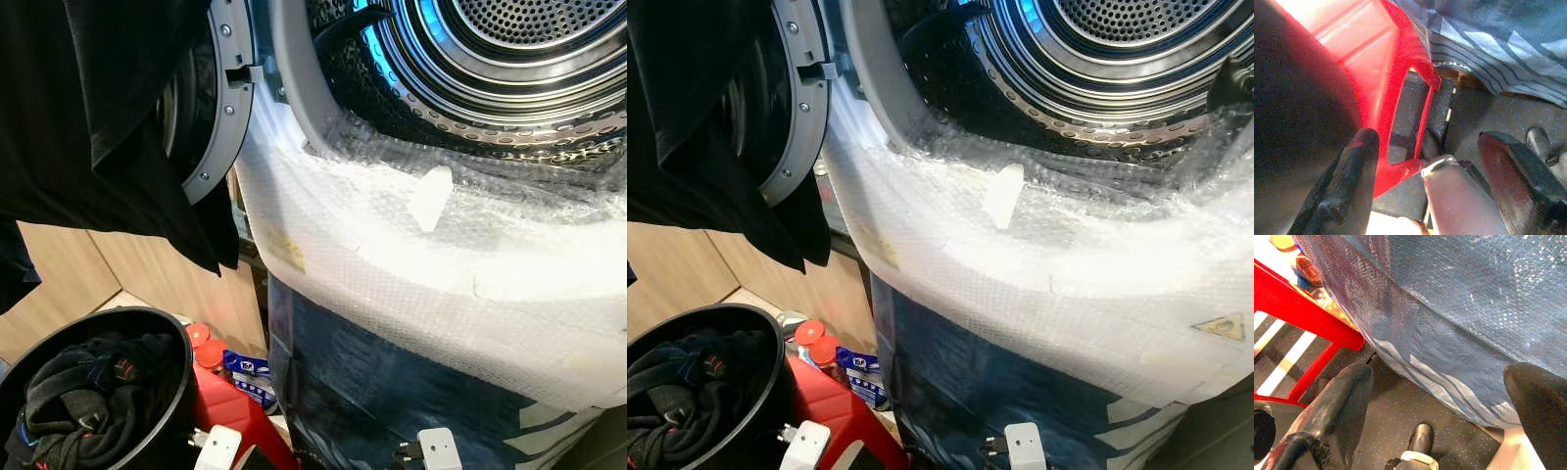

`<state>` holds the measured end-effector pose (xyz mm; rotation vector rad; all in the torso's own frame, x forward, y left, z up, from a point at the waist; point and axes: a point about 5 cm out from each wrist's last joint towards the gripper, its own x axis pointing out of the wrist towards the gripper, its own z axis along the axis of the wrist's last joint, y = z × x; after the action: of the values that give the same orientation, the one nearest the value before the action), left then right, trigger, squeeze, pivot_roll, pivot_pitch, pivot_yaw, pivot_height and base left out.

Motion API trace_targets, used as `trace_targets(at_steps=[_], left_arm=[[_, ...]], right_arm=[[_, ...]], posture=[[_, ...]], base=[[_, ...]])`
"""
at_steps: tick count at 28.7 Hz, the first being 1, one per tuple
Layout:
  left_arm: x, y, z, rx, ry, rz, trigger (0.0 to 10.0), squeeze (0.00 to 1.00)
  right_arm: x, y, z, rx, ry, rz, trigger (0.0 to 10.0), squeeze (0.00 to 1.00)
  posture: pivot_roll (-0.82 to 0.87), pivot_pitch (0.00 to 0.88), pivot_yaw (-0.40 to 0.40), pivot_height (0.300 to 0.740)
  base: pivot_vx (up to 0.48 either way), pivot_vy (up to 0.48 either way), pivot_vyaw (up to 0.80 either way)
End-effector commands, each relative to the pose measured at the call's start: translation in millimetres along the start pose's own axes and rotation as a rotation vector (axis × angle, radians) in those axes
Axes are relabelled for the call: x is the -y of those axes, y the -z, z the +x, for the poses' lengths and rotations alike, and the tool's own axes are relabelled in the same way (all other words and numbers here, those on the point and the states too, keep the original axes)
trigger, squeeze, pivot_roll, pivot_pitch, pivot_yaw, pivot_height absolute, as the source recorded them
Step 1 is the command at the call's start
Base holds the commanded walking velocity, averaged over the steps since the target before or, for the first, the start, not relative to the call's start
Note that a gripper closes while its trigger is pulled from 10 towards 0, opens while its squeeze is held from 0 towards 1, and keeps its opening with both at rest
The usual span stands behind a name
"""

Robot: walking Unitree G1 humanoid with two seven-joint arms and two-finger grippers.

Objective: Clothes washing

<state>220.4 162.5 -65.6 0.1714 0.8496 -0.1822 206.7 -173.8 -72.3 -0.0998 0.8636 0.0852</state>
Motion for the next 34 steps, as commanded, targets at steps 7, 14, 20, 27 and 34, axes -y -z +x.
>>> trace_targets(at_steps=[7,14,20,27,34], left_arm=[[-6.8,3,-0.6,-0.031,-0.027,-0.017,10.0,0.00],[5.0,-2,1.0,0.011,0.004,-0.037,10.0,0.00],[12.4,-37,3.5,0.184,0.052,0.011,10.0,0.00],[29.7,-61,1.4,0.323,0.183,0.224,10.0,0.00],[34.9,-73,-4.1,0.423,0.284,0.328,10.0,0.00]], right_arm=[[1.4,-2,0.6,-0.007,0.004,0.001,10.0,0.00],[-1.3,-13,2.2,0.047,-0.034,-0.009,10.0,0.00],[3.7,-32,3.0,0.128,-0.071,-0.067,10.0,0.00],[9.8,-41,1.2,0.188,-0.111,-0.125,10.0,0.00],[20.3,-42,-4.8,0.240,-0.179,-0.264,10.0,1.00]], posture=[[-0.07,0.000,0.040,0.740],[-0.05,0.000,0.005,0.740],[-0.03,0.039,-0.027,0.740],[-0.03,0.067,-0.027,0.740],[-0.04,0.095,-0.020,0.740]], base=[[0.000,0.000,0.00],[0.000,0.000,0.00],[0.000,0.000,0.00],[0.000,0.000,0.00],[0.000,0.000,0.00]])
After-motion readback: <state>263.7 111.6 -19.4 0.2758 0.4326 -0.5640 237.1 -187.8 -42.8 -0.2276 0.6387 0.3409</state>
